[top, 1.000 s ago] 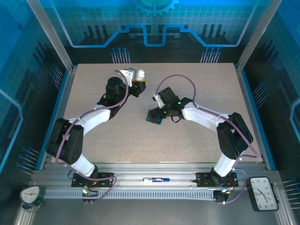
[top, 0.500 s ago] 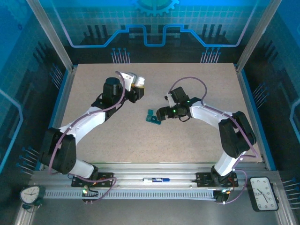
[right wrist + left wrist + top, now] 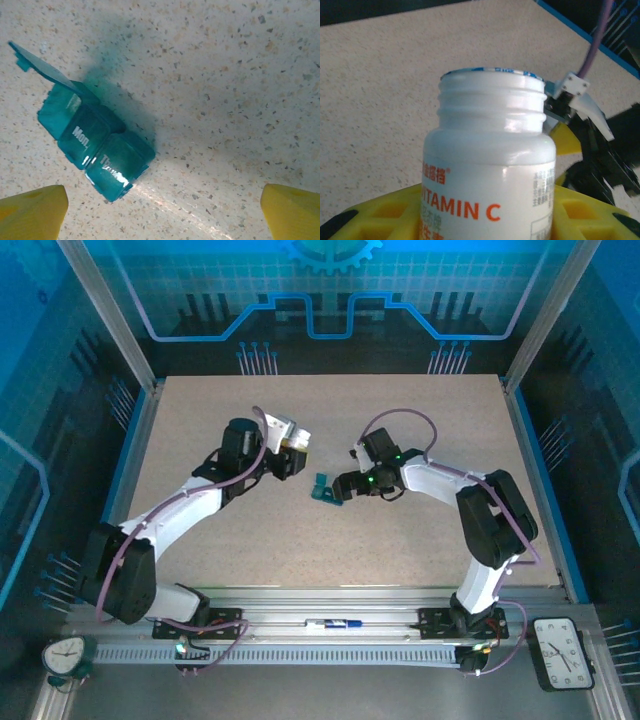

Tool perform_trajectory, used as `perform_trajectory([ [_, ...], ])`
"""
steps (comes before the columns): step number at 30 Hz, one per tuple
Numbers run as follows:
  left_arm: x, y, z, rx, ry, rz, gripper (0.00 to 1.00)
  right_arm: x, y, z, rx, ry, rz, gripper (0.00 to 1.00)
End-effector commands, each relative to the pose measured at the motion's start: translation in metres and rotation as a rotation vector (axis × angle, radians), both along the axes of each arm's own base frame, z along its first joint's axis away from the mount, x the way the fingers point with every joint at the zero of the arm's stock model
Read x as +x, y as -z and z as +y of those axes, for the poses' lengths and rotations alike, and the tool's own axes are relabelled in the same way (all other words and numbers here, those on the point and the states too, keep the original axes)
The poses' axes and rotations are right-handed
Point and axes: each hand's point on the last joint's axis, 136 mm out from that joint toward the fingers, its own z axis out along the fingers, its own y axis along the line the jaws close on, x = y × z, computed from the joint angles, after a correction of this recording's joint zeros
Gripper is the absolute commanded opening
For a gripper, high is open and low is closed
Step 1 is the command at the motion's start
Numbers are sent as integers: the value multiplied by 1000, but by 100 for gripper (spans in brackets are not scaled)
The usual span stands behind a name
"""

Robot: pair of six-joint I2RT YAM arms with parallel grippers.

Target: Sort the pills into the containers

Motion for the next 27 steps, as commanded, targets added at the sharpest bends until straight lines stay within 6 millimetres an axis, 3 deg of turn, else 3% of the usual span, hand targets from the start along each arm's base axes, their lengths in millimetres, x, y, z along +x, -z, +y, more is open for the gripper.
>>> perform_trajectory([
  [1, -20, 6, -8, 30, 52, 14, 0, 6, 5, -5, -22, 12, 8, 100],
  [12, -44, 41, -15, 81, 69, 93, 0, 15, 9, -5, -46, 12, 3, 100],
  [27, -51, 73, -11, 140, 62, 198, 0, 17, 23, -2, -63, -3, 25, 100],
])
